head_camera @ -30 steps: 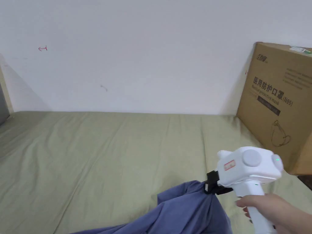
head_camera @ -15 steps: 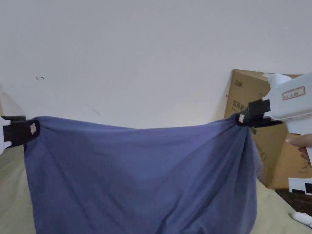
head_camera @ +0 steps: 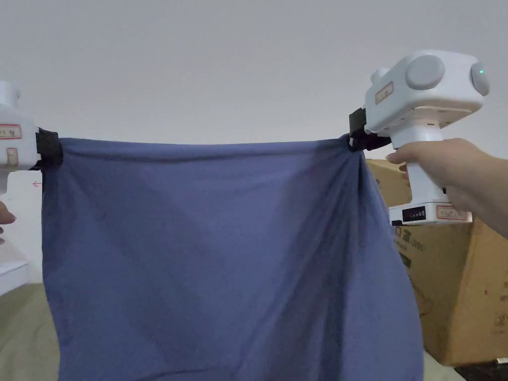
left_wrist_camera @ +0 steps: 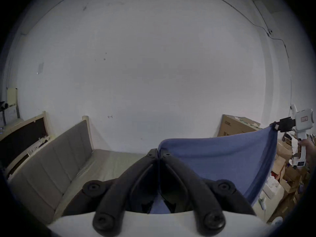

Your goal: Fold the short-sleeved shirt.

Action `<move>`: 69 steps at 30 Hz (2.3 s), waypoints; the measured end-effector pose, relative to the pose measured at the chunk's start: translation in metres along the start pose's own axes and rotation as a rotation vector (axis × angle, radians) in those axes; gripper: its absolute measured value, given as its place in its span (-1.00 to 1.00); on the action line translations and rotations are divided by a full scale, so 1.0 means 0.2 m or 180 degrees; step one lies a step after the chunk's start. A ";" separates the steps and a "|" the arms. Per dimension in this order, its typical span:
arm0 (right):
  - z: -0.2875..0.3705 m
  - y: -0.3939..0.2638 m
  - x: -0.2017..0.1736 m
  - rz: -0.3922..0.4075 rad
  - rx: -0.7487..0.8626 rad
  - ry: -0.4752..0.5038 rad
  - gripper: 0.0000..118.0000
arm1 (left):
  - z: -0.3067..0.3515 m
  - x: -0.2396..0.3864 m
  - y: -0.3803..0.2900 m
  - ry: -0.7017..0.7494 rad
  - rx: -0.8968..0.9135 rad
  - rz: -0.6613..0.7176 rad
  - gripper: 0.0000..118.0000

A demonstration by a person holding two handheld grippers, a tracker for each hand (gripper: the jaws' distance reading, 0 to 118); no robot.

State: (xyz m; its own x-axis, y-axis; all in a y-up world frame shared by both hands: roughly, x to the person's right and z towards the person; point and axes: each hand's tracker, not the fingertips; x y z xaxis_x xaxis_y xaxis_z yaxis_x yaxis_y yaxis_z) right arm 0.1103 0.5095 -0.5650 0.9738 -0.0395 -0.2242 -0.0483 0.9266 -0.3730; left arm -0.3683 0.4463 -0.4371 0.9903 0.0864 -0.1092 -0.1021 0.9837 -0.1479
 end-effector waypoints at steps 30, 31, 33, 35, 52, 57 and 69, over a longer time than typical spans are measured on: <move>-0.52 -2.43 0.19 -0.0654 -0.2149 0.0010 -0.98 | -0.01 -0.07 -2.07 -0.0086 -0.2448 0.0204 -1.00; -0.43 -2.49 0.20 -0.0476 -0.2213 0.0059 -0.98 | 0.08 -0.07 -2.11 -0.0133 -0.2505 0.0124 -1.00; -0.26 -2.56 0.22 -0.0312 -0.2206 0.0257 -0.98 | 0.21 -0.08 -2.14 -0.0207 -0.2588 0.0033 -1.00; -0.07 -2.60 0.27 -0.0433 -0.2163 0.0310 -0.98 | 0.38 -0.10 -2.14 -0.0225 -0.2619 0.0003 -1.00; 0.65 -2.75 0.24 -0.0437 -0.2121 0.0282 -0.97 | 1.03 -0.10 -2.13 -0.0321 -0.2769 0.0454 -0.86; 0.66 -2.67 0.26 -0.0806 -0.1812 0.0266 -0.87 | 1.04 -0.07 -2.06 -0.0206 -0.2360 0.0514 0.46; 0.73 -2.46 0.17 -0.0569 -0.1231 0.0290 0.99 | 1.02 0.09 -1.85 -0.0528 -0.1731 0.0548 0.75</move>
State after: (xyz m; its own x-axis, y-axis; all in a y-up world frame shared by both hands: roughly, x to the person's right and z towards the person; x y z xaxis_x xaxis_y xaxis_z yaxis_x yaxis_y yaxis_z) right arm 0.2002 0.1073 -0.2581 0.9516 -0.2357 -0.1975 0.0228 0.6946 -0.7190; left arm -0.2932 0.1163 -0.1832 0.9522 0.3041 -0.0278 -0.2531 0.7352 -0.6288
